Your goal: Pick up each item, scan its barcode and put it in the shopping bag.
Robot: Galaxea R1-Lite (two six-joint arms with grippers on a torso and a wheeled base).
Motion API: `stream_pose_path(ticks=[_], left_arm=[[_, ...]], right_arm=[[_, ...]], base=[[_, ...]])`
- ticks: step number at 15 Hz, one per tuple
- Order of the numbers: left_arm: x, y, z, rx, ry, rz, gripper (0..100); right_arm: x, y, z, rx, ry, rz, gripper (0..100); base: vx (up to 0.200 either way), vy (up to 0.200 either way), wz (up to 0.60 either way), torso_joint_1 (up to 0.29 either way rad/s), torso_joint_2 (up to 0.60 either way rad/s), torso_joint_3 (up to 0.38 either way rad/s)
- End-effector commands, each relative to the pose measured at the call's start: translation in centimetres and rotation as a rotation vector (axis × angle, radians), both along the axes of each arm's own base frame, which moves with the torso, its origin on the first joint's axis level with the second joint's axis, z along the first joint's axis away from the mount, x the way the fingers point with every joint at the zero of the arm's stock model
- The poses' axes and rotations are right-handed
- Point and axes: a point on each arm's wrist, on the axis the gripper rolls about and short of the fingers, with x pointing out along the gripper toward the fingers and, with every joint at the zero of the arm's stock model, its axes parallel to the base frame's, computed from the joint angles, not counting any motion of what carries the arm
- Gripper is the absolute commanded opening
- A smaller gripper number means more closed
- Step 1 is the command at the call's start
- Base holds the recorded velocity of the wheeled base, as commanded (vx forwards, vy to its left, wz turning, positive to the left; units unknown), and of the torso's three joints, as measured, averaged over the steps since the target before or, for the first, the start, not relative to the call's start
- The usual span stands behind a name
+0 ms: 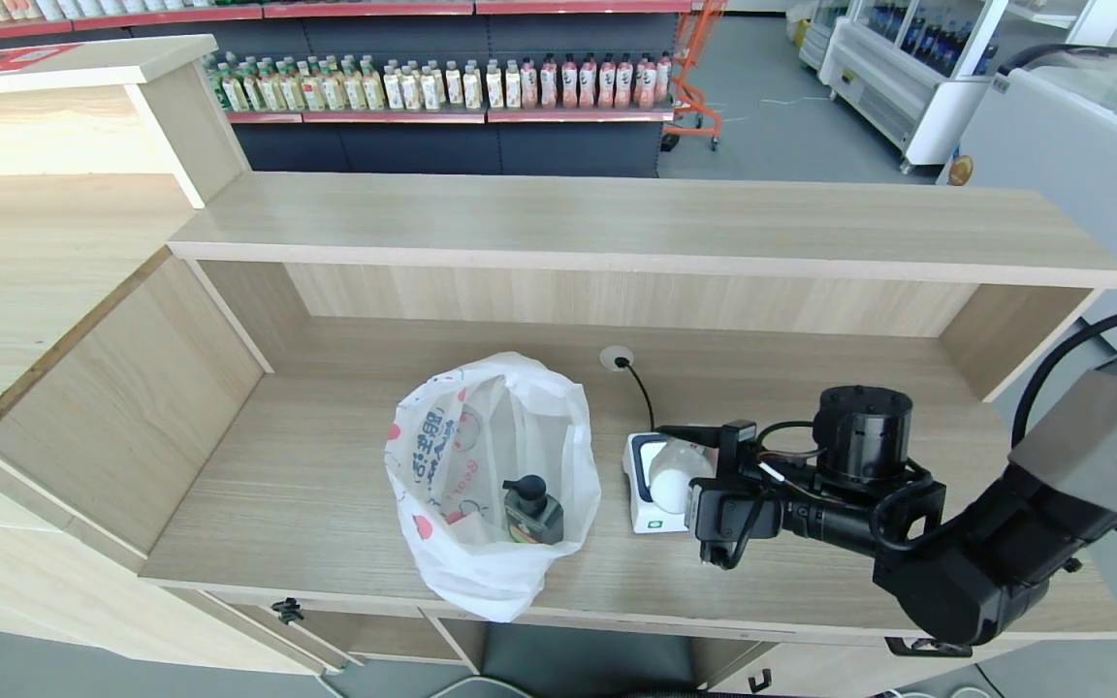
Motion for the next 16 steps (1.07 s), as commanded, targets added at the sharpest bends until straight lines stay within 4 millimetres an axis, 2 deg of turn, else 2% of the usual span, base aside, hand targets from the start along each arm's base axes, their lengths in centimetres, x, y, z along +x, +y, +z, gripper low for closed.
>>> stream_pose_path(ticks=[1, 11, 16], left_arm=[[0.0, 0.0, 0.0, 0.000, -0.001, 0.001, 100], [0.0, 0.0, 0.0, 0.000, -0.001, 0.001, 100], [0.0, 0.0, 0.0, 0.000, -0.001, 0.001, 100]], right_arm=[[0.4, -0.1, -0.9, -0.008, 0.017, -0.006, 0], [3.2, 1.3, -1.8, 0.016, -0.023, 0.012, 0], [3.4, 1.4, -2.4, 0.018, -0.031, 0.014, 0]], base=[[0.000, 0.000, 0.00, 0.000, 0.00, 0.000], [0.000, 0.000, 0.00, 0.000, 0.00, 0.000], [0.000, 0.000, 0.00, 0.000, 0.00, 0.000]])
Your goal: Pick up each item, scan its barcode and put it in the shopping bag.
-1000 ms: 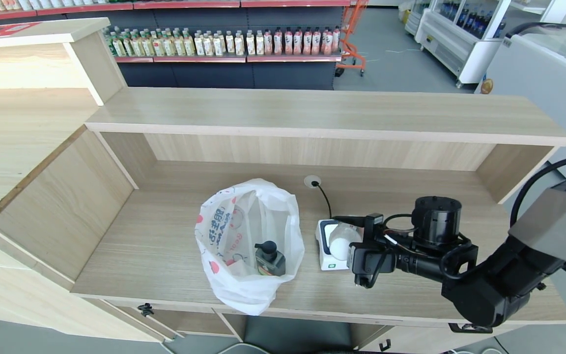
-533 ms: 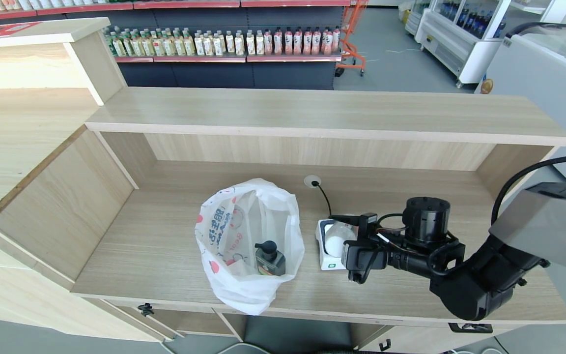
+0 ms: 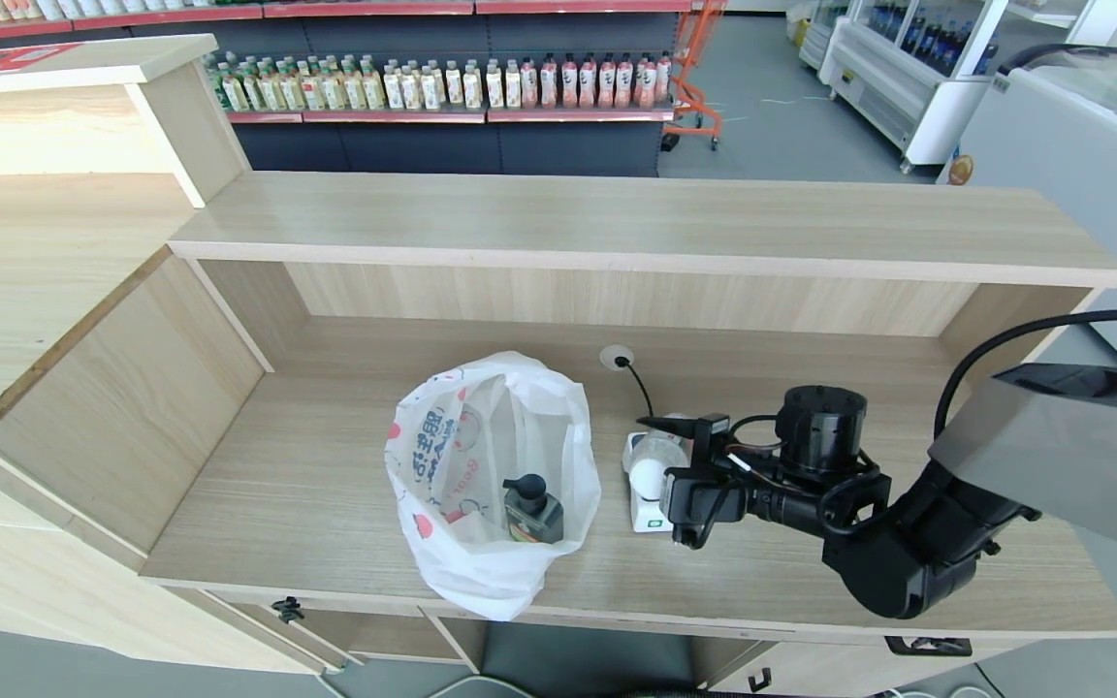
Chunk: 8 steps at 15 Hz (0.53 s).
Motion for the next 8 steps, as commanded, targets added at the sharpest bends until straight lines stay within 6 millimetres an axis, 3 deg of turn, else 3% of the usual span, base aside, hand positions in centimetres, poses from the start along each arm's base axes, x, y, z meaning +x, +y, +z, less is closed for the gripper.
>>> stream_pose_path(ticks=[1, 8], left_arm=[[0.00, 0.00, 0.00, 0.000, -0.001, 0.001, 100], [0.00, 0.00, 0.00, 0.000, -0.001, -0.001, 100]], right_arm=[[0.09, 0.05, -0.67, -0.004, 0.009, 0.001, 0], [0.06, 0.25, -1.32, 0.001, -0.003, 0.010, 0]], base=[[0.000, 0.000, 0.00, 0.000, 0.00, 0.000], [0.000, 0.000, 0.00, 0.000, 0.00, 0.000]])
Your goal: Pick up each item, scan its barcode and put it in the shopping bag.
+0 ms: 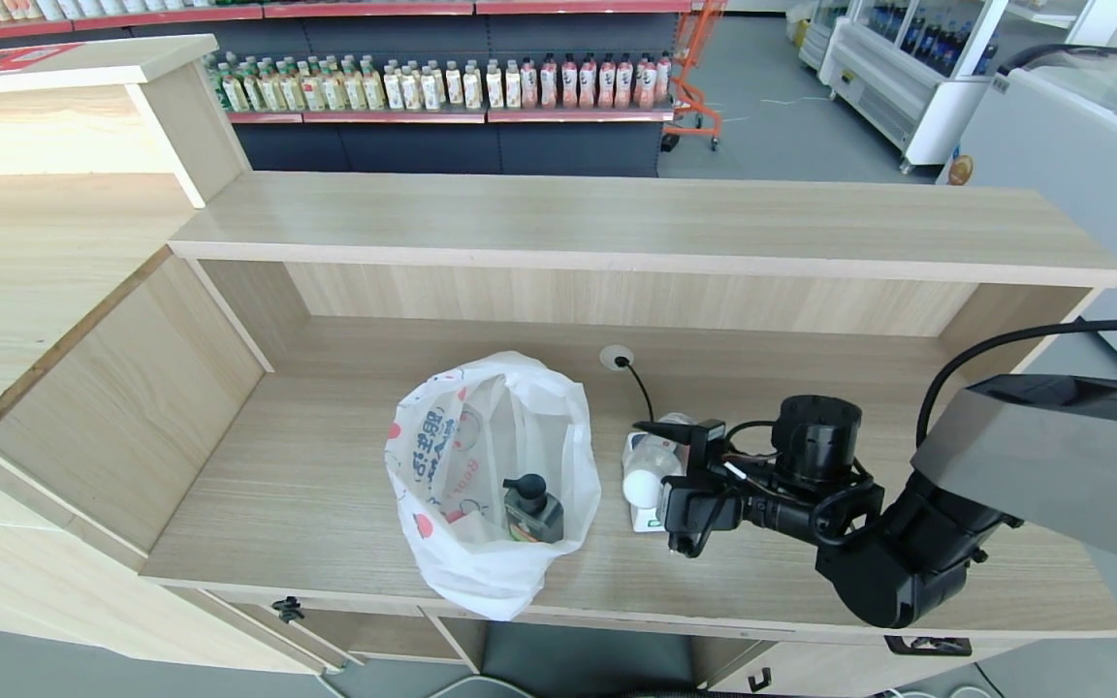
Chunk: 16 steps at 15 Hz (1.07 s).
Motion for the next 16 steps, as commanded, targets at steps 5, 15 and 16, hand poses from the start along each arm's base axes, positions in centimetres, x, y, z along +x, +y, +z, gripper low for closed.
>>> stream_pose_path(ticks=[5, 15, 16], left_arm=[[0.0, 0.0, 0.0, 0.001, -0.001, -0.001, 100], [0.0, 0.0, 0.0, 0.001, -0.001, -0.001, 100], [0.0, 0.0, 0.0, 0.001, -0.001, -0.001, 100]], right_arm=[[0.0, 0.1, -0.1, -0.001, 0.003, 0.002, 0], [-3.2, 4.8, 8.7, 0.308, -0.040, -0.196, 0], [-3.4, 4.9, 10.4, 0.405, 0.004, -0.274, 0]], base=[[0.000, 0.000, 0.00, 0.000, 0.00, 0.000], [0.000, 0.000, 0.00, 0.000, 0.00, 0.000], [0.000, 0.000, 0.00, 0.000, 0.00, 0.000]])
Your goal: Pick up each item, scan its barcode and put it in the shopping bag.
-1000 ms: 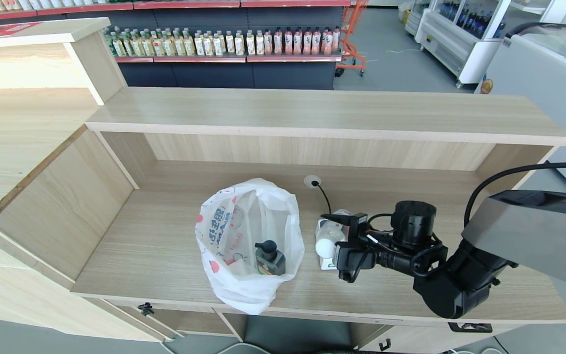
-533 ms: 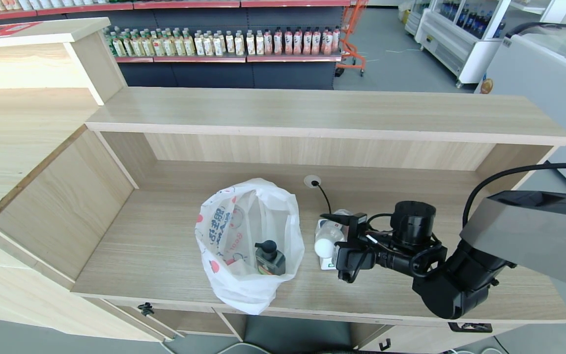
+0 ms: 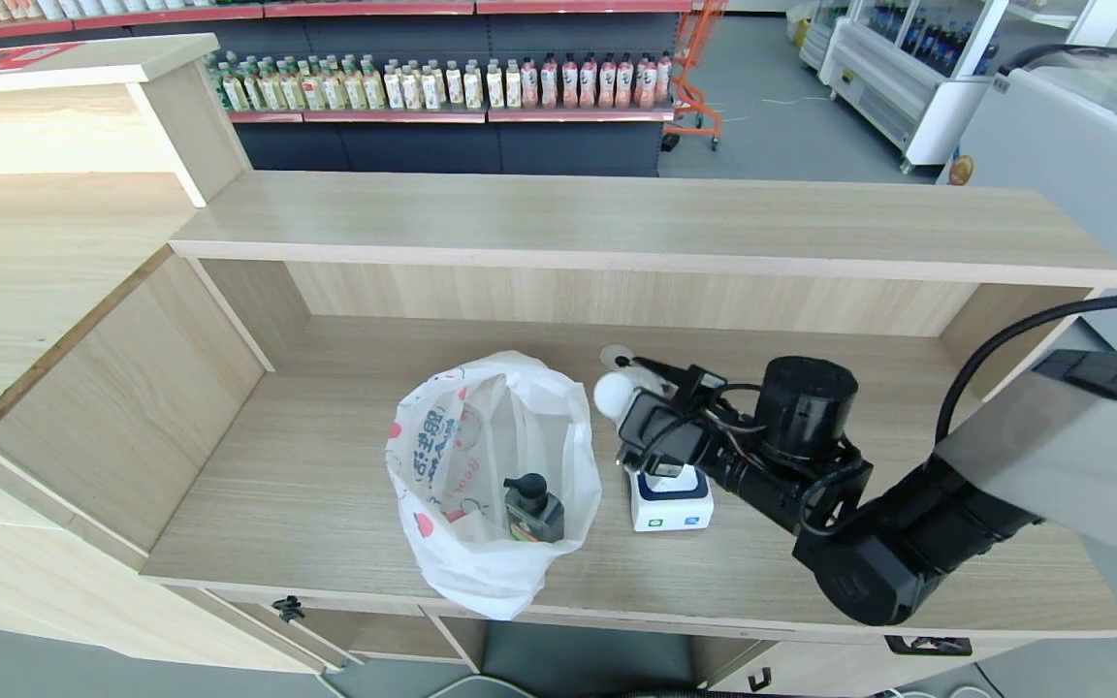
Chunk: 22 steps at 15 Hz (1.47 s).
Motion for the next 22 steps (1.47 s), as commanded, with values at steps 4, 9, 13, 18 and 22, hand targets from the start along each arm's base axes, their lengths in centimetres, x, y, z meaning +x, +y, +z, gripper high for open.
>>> stream_pose_path(ticks=[4, 9, 13, 18, 22], left_arm=[[0.0, 0.0, 0.0, 0.000, -0.001, 0.000, 100], [0.0, 0.0, 0.0, 0.000, -0.001, -0.001, 100], [0.0, 0.0, 0.0, 0.000, -0.001, 0.000, 100], [0.0, 0.0, 0.0, 0.000, -0.001, 0.000, 100], [0.0, 0.0, 0.0, -0.002, -0.001, 0.002, 100]], right_arm=[[-1.4, -0.4, 7.7, 0.497, 0.224, -0.177, 0], [-0.7, -1.0, 7.6, 0.744, 0.412, -0.136, 0], [-0.1, -1.0, 6.8, 0.729, 0.452, -0.075, 0], [0.6, -0.8, 5.3, 0.729, 0.505, -0.031, 0], [1.7, -3.5, 2.5, 0.722, 0.546, 0.022, 0]], base=[[0.000, 0.000, 0.00, 0.000, 0.00, 0.000], [0.000, 0.000, 0.00, 0.000, 0.00, 0.000], [0.000, 0.200, 0.00, 0.000, 0.00, 0.005], [0.000, 0.120, 0.00, 0.002, 0.00, 0.000], [0.000, 0.000, 0.00, 0.000, 0.00, 0.000]])
